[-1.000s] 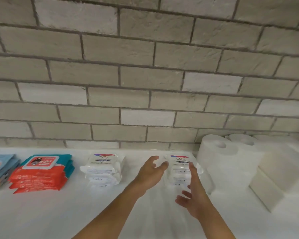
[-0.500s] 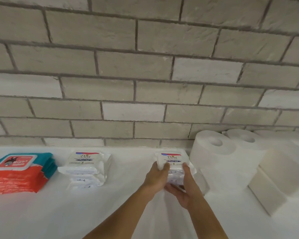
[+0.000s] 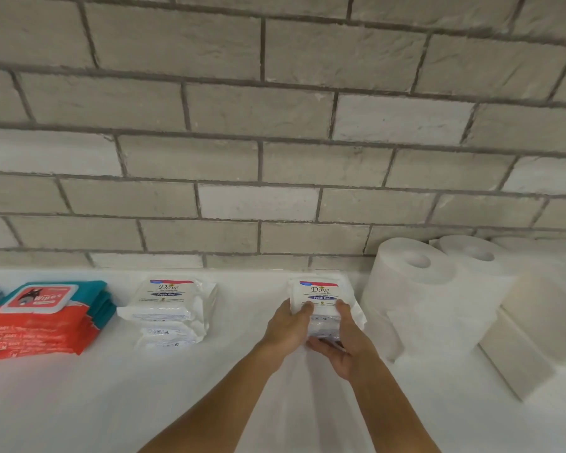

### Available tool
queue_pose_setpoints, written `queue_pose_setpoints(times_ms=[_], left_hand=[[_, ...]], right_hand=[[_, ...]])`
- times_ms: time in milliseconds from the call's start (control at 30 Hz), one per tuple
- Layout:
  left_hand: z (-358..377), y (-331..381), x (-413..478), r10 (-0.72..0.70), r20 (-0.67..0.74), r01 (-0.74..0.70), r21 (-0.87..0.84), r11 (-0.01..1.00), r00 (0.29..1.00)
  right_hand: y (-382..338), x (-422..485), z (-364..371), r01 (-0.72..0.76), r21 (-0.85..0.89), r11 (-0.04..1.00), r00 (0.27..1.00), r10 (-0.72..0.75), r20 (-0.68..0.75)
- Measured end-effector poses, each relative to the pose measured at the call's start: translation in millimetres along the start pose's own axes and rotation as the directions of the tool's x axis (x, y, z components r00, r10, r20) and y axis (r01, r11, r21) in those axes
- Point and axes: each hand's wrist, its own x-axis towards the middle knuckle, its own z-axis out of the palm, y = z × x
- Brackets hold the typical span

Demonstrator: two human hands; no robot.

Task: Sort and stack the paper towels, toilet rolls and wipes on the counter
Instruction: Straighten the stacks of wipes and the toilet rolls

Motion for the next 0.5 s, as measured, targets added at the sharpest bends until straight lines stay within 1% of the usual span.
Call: queue_pose_setpoints(times_ms=[133,300,433,500], left_hand=[[-18.8,-5.3,-1.7,-0.004,-0.043,0.004,-0.003,1.0,0.999],[-47.4,-11.8,-1.9,-0.049,-0.127,0.04,-0.07,0.997,0.991],[-66.5,-15.2,-4.1,-0.058,-0.176,0.037,-0.119,0.992,0.983],[-72.9,-14.7,-8.4,-0.045,-0.197,0.024,-0.109,0.994,0.979]], right_hand=[[8.5,-3.3,14.2,-0.041,-0.006,0.999,0.998,0.041,0.039],[24.7,-8.1,39.2,-0.085,-0.015,0.996,0.993,0.086,0.078],[38.2,-12.8,60.4,-0.105,-0.015,0.994,0.988,0.106,0.113],[44.0,-13.8,68.0,-0.111,-0.02,0.994,0.986,0.113,0.119]])
